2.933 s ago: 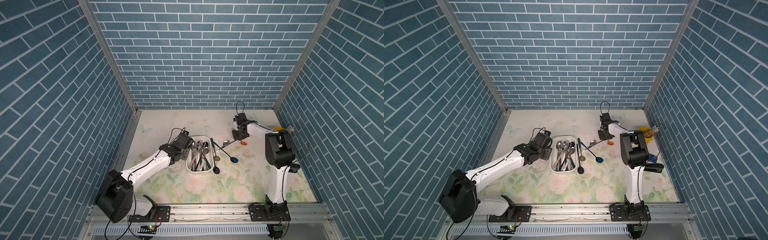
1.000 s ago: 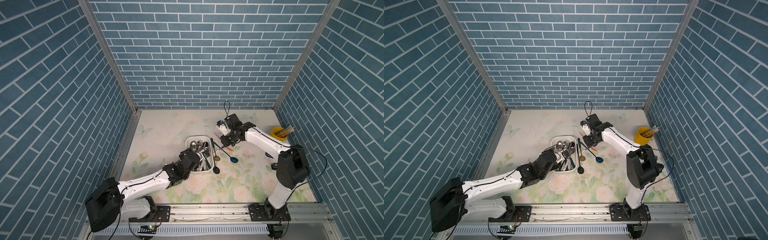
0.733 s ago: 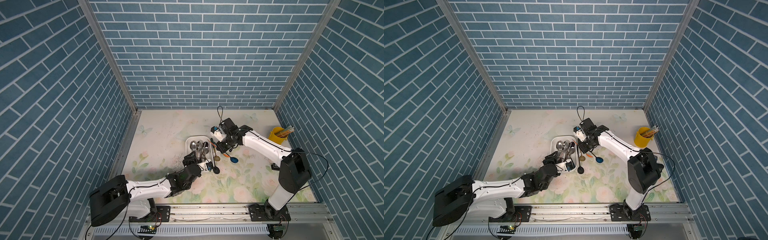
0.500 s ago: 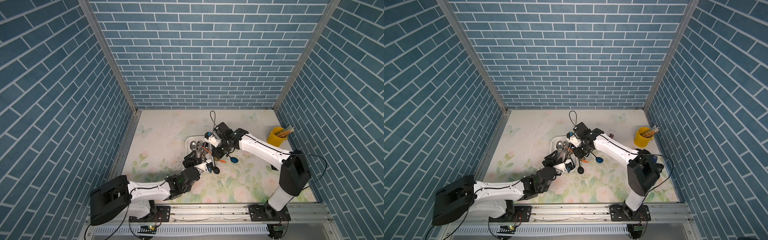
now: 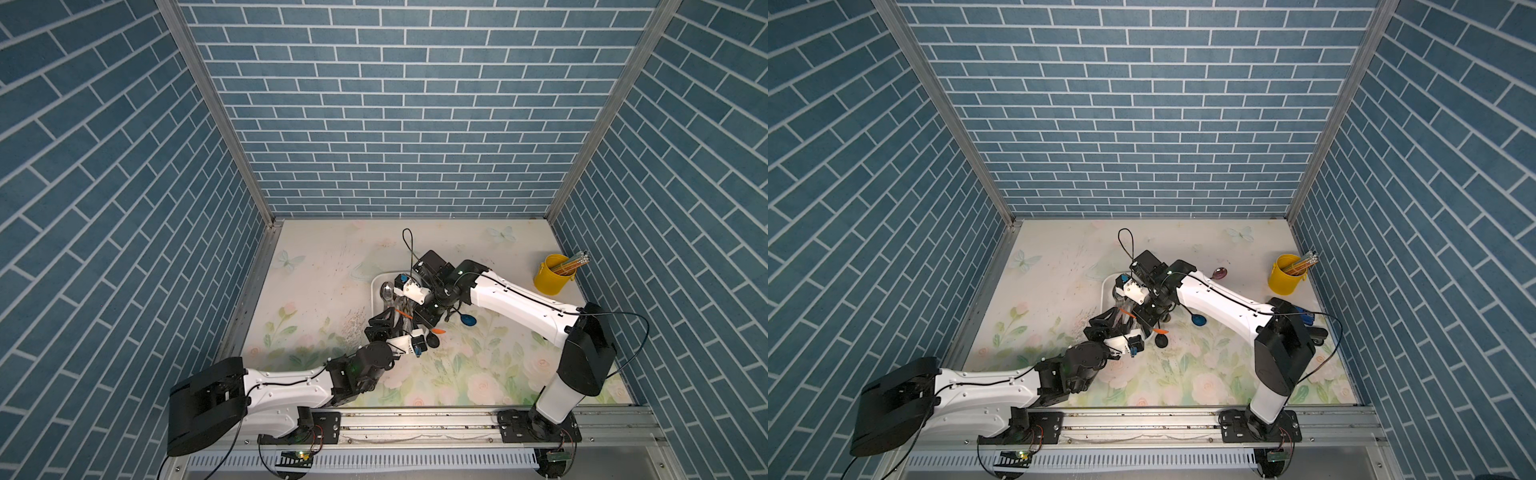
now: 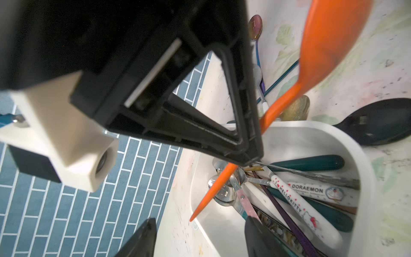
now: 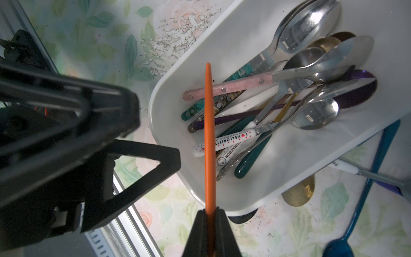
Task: Put the spoon into the storage box
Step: Pick up the spoon from the center of the board.
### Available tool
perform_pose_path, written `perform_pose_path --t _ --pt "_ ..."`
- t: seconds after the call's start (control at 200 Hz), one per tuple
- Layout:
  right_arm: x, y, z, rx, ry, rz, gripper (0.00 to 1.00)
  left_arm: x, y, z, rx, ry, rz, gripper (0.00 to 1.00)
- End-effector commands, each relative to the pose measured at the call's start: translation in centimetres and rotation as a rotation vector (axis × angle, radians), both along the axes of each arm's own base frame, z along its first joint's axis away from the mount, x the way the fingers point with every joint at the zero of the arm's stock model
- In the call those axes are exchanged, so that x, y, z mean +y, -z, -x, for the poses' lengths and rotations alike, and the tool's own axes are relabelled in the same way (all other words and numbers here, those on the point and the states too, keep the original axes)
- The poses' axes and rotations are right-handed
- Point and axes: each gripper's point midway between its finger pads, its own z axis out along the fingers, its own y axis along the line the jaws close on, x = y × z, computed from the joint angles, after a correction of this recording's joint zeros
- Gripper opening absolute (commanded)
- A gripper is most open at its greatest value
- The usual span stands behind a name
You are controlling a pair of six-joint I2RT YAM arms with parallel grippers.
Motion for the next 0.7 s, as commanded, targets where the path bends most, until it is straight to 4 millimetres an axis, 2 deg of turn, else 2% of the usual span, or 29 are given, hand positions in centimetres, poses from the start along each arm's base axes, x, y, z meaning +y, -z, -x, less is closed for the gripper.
perform_pose_path --t 0.0,0.16,0.47,0.59,0.695 --pt "0.6 -0.1 1.7 0.035 -0.084 0.016 0.00 -0.6 0.9 0.9 -0.015 0.094 -0.110 0.70" --pt "1.6 -0.2 3.4 0.054 -0.141 0.039 0.00 -0.8 1.0 0.7 -0.015 0.090 -0.118 0.71" --pt "2.6 -1.3 4.5 0.043 -0.189 0.020 0.00 -1.2 1.8 1.1 0.025 0.116 -0.130 0.70" --pt "2.6 -1.3 4.5 0.024 -0.200 0.032 0.00 -1.4 2.1 1.3 0.048 0.132 -0.133 0.66" --pt "2.9 -1.5 4.3 0.012 -0.202 0.027 0.00 -1.6 2.2 1.4 0.061 0.134 -0.129 0.55"
